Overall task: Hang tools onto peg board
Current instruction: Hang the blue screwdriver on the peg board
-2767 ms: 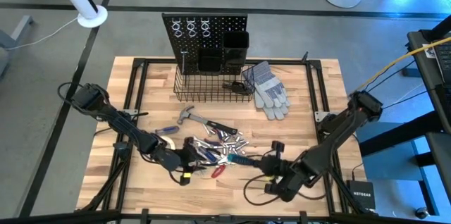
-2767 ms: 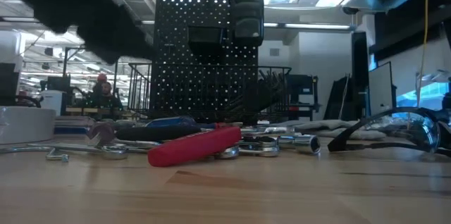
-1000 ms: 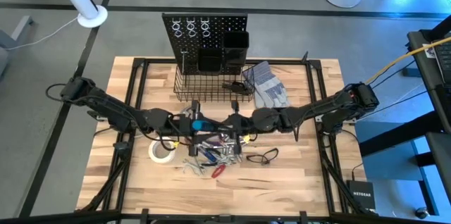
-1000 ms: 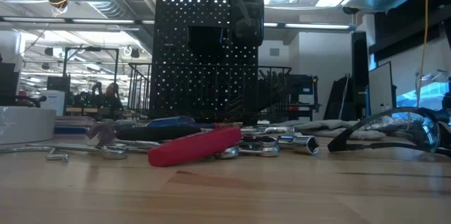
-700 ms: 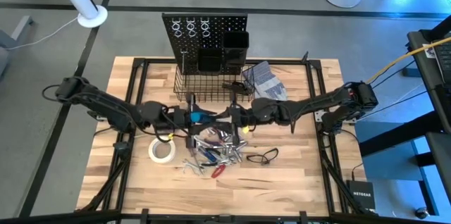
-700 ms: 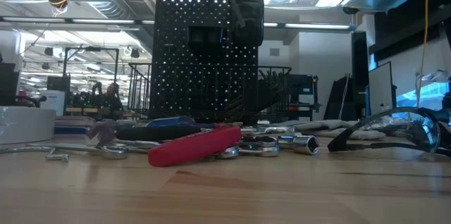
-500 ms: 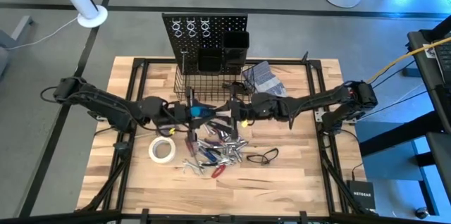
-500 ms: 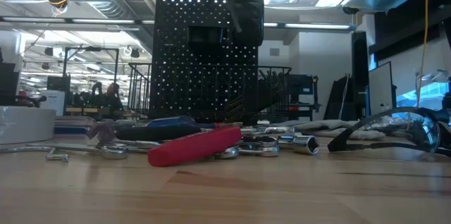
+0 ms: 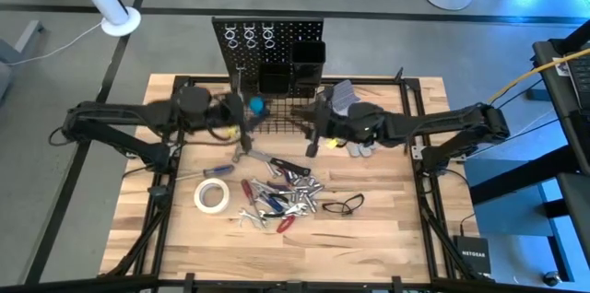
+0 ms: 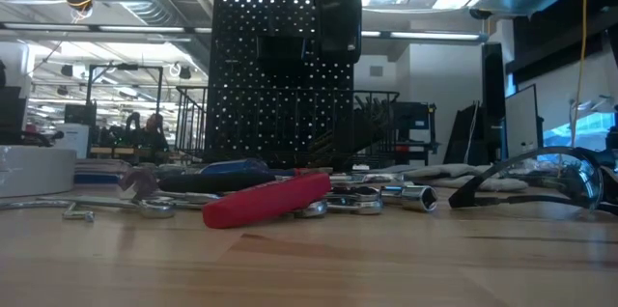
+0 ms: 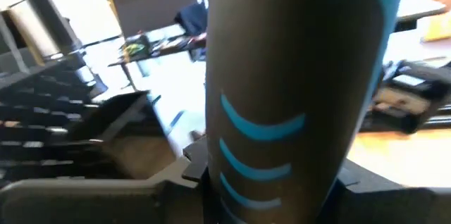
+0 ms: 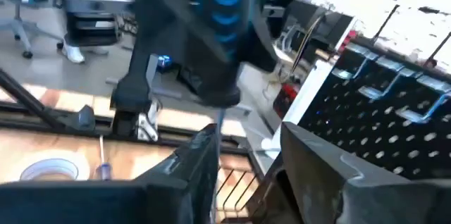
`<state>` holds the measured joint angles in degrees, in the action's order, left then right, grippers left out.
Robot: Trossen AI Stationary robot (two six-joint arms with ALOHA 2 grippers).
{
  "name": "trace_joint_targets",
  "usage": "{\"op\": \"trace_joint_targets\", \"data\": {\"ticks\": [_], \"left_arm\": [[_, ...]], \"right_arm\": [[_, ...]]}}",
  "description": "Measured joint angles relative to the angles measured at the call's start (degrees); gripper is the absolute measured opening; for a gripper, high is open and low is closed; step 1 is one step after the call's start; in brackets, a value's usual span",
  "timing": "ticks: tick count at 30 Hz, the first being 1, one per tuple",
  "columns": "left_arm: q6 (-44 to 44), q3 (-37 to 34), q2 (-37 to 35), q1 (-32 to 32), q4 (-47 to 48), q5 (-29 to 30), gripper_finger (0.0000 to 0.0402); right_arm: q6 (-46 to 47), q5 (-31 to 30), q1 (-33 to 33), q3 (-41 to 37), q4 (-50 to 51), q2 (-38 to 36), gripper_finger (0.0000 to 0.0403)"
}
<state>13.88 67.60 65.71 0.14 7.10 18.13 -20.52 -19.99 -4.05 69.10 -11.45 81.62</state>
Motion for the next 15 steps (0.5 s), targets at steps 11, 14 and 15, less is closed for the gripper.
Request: {"op": "trace_joint_targets", "data": {"ticks": [11,14,15], "left_arm": [[-1.5,23.4,0.1,9.8,21.0,-3.3,0.0124],[-1.7,27.8,0.5,13.2,22.3,-3.6,0.0124],[-1.7,29.1,1.0,14.5,22.2,-3.5,0.0124]], "right_arm": [[3.6,0.0,-0.1,0.0,8.8,-4.0,0.0183],[3.7,0.0,-0.1,0.0,8.4,-3.9,0.0183],[3.7,0.0,-0.1,0.0,8.3,-3.9,0.0184]]}}
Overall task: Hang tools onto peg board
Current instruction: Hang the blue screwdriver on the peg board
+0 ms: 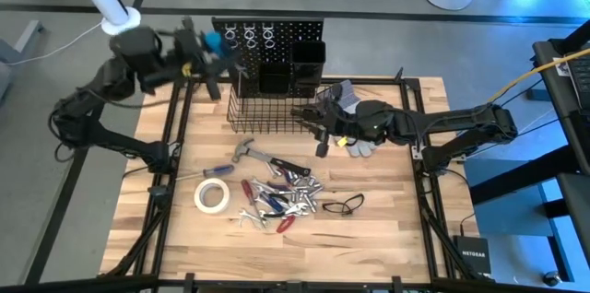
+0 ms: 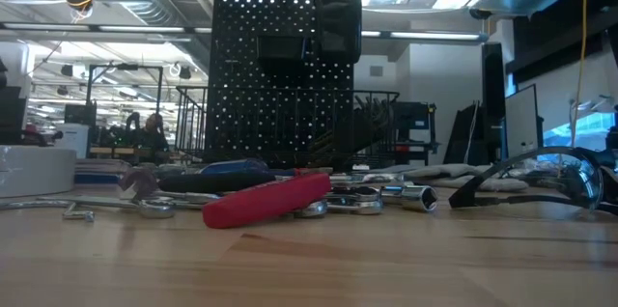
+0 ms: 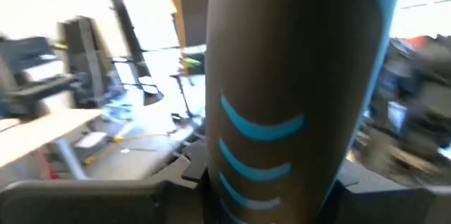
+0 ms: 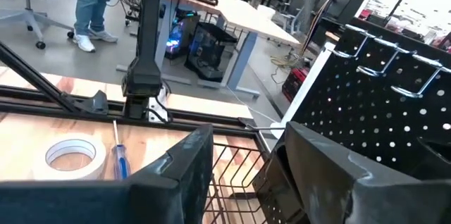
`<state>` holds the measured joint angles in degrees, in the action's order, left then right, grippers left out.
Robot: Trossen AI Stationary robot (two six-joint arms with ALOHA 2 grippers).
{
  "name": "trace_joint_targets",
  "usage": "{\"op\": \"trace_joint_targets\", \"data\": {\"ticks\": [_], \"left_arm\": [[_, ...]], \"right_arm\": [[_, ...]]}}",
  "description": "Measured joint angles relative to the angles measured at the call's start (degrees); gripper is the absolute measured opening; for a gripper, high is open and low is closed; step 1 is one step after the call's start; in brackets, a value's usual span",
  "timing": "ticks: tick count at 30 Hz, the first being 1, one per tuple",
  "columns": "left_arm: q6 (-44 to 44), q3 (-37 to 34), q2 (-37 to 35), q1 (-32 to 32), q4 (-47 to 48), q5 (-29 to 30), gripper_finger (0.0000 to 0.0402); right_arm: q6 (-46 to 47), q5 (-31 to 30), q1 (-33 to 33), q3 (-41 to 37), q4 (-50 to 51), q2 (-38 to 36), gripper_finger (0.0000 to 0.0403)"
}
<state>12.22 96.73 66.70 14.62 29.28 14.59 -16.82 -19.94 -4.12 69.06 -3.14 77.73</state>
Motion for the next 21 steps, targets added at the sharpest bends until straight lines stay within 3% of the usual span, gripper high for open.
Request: {"op": "trace_joint_targets", "data": {"ticks": [10,15,21], "left_arm": [[-0.2,15.7,10.9,12.6,8.9,-0.5,0.0124],[-4.4,26.7,15.9,18.0,14.5,-8.7,0.0124],[-5.4,33.6,18.9,21.0,19.0,-10.8,0.0124]], "right_arm": [[0.3,0.0,0.0,0.0,0.3,0.0,0.0184],[0.3,0.0,0.0,0.0,0.7,0.0,0.0184],[0.3,0.0,0.0,0.0,1.2,0.0,0.0184]]}}
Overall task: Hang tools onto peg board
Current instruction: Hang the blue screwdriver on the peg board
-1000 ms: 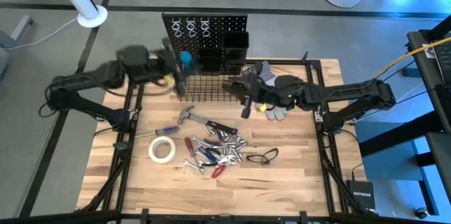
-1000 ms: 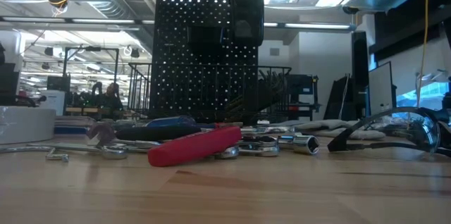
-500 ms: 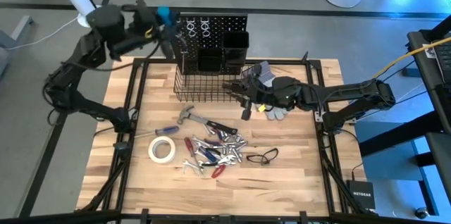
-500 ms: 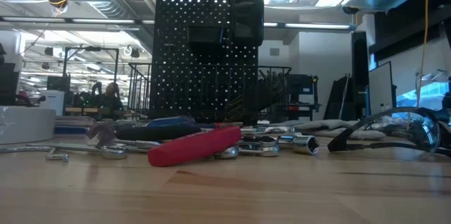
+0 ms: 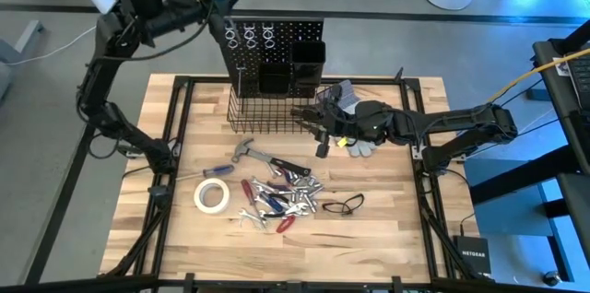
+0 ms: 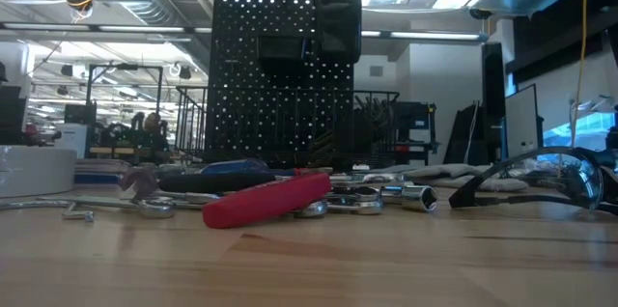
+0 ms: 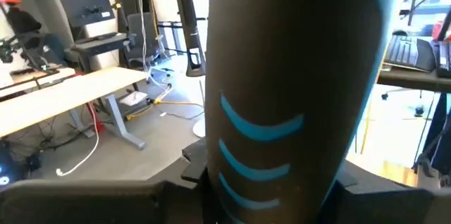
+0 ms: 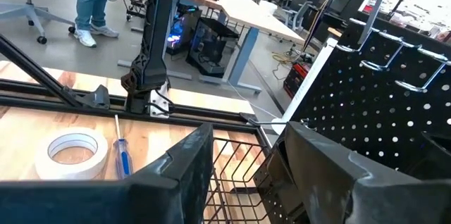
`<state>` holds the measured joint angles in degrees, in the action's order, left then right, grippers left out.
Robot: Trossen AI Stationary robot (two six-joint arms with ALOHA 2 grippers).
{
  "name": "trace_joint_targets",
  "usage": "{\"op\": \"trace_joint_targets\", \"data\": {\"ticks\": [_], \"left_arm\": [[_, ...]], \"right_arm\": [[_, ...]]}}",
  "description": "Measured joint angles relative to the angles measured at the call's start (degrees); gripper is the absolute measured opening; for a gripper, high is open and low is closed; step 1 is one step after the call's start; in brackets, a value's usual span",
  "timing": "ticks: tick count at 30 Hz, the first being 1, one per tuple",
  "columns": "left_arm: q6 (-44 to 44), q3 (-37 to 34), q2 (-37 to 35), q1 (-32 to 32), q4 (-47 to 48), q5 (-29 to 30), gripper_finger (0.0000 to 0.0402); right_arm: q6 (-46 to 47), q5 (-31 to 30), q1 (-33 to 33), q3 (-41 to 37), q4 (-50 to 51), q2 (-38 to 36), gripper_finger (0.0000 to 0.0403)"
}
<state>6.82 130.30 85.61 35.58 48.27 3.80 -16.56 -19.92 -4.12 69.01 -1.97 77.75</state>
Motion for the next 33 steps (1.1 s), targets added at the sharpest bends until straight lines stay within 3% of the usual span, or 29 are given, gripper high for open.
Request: {"op": "trace_joint_targets", "data": {"ticks": [5,17,33], "left_arm": [[-1.0,2.4,-0.2,1.3,-0.4,-3.6,0.0124],[-1.2,4.7,-0.7,5.2,3.4,-3.6,0.0124],[-1.3,4.5,4.4,5.8,9.8,-3.4,0.0124]], "right_arm": [[0.0,0.0,0.0,0.0,-0.1,0.0,0.0184],[0.5,0.0,0.0,0.0,-0.1,0.0,0.0184],[0.5,0.0,0.0,0.0,0.6,0.0,0.0184]]}}
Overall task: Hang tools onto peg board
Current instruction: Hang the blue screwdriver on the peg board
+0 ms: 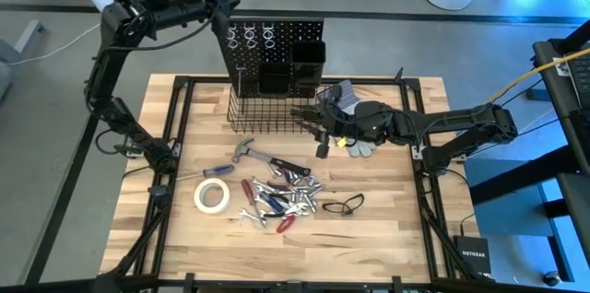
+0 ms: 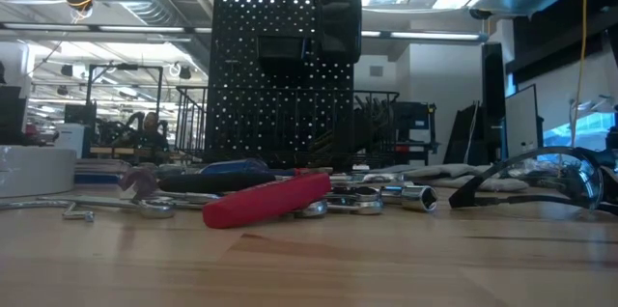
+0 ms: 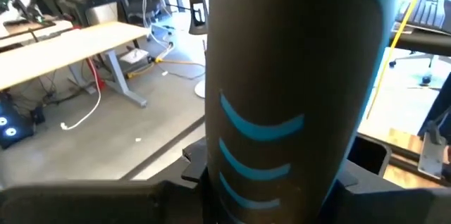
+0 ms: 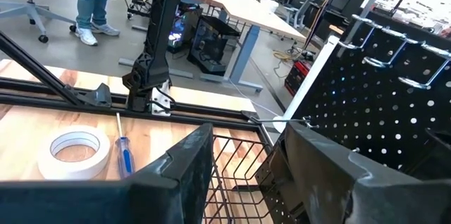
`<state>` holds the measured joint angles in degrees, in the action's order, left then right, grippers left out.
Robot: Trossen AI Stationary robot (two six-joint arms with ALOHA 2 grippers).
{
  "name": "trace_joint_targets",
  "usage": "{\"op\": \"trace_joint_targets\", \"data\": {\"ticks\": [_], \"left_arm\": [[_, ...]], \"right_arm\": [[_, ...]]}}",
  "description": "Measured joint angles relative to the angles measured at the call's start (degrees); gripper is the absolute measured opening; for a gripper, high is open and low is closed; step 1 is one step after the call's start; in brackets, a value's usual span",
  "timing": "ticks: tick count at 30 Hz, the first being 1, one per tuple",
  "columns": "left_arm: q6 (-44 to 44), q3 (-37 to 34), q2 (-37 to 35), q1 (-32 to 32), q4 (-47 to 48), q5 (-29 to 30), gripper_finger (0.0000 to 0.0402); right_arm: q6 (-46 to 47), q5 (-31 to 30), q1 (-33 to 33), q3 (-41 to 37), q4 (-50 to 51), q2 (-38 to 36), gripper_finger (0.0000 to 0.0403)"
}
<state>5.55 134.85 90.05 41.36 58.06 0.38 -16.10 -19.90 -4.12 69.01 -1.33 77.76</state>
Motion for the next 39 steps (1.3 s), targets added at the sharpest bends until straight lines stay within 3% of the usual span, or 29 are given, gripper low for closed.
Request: {"op": "trace_joint_targets", "data": {"ticks": [26,39], "left_arm": [[1.4,-9.7,-0.6,0.3,4.3,4.8,0.0127],[2.8,-8.8,-0.8,0.3,4.9,5.4,0.0201]], "right_arm": [[1.1,0.0,0.0,0.0,1.2,0.0,0.0184],[1.1,0.0,0.0,0.0,1.1,0.0,0.0184]]}}
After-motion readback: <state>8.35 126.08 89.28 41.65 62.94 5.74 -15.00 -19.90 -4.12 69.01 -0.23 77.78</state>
